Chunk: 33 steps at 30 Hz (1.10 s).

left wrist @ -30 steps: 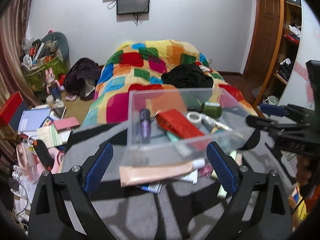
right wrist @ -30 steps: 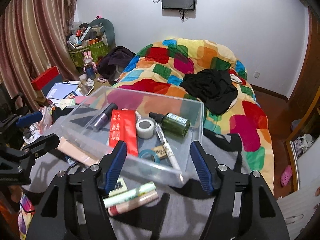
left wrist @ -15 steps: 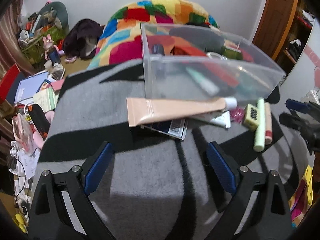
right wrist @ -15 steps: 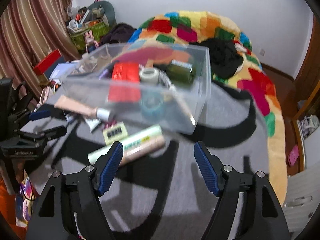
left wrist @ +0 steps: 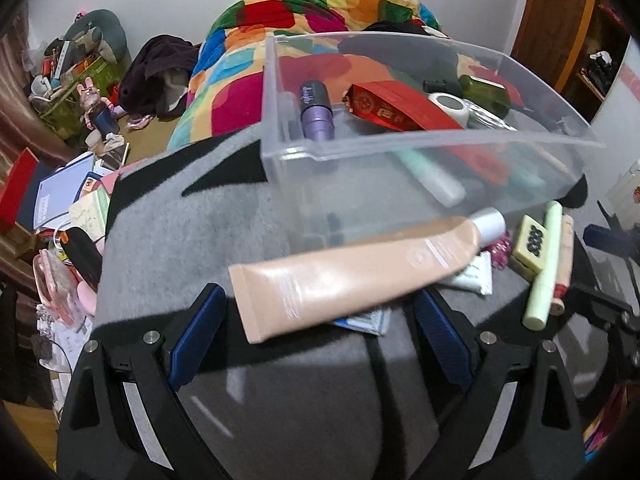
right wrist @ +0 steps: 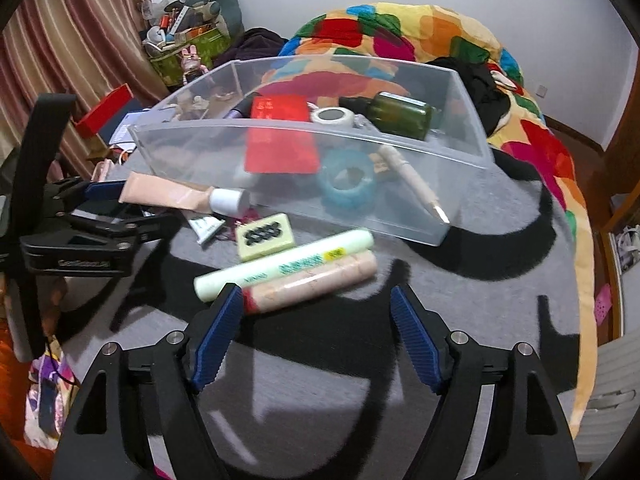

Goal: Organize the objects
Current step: 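Grasp the blue Max card with the left tool while the right tool grasps the beige lipstick tube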

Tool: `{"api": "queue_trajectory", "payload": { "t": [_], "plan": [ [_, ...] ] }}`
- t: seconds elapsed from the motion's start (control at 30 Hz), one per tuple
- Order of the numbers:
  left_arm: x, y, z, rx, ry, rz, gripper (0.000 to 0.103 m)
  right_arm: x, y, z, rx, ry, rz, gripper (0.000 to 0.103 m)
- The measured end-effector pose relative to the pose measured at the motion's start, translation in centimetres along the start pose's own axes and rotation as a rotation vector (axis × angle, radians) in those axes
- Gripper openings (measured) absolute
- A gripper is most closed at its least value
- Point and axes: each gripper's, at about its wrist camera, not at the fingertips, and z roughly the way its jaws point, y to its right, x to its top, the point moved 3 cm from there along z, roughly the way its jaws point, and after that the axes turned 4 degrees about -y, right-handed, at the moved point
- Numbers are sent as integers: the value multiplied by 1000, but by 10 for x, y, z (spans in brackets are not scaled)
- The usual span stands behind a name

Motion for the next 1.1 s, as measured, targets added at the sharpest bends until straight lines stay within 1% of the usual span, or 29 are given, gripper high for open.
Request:
{"api": "queue_trajectory", "payload": {
  "t": [0.17, 0.23, 0.27, 0.3, 0.33, 0.4, 0.5, 0.53, 0.67, 0.87, 0.93, 1.0, 1.1],
  "plan": [
    [4, -3, 5, -20, 3, 9, 96, 3, -4, 8, 40, -16, 29, 74],
    [5, -2, 4, -14, 17, 24, 95, 2, -4, 11, 41, -18, 38, 74],
    [4, -1, 3, -17, 26, 39, 91, 2, -4, 11, 31, -13, 33, 74],
    [3, 2, 1, -27, 31, 49, 81, 1, -4, 10, 19, -12, 27, 74],
    [2, 4, 0, -43, 35, 61, 78, 0, -3, 10, 10, -10, 23, 74],
    [-1, 8, -4, -56, 48, 82, 62, -4, 0, 8, -17, -8, 20, 74],
    [-6, 13, -9, -58, 60, 99, 50, -10, 10, 7, -35, -14, 23, 72],
    [-7, 13, -10, -62, 61, 101, 48, -12, 12, 5, -42, -9, 21, 71],
    [-18, 13, -16, -71, 69, 93, 48, -20, 23, -3, -67, -8, 18, 67],
    [-37, 13, -28, -109, 71, 84, 48, -30, 35, -13, -60, -13, 25, 58],
    [-43, 15, -33, -120, 74, 83, 48, -31, 38, -17, -51, -16, 31, 58],
    [-49, 18, -37, -141, 80, 80, 48, -29, 40, -20, -23, -13, 50, 58],
    [-54, 26, -40, -149, 88, 85, 48, -18, 44, -22, -2, 9, 102, 58]
  ]
}}
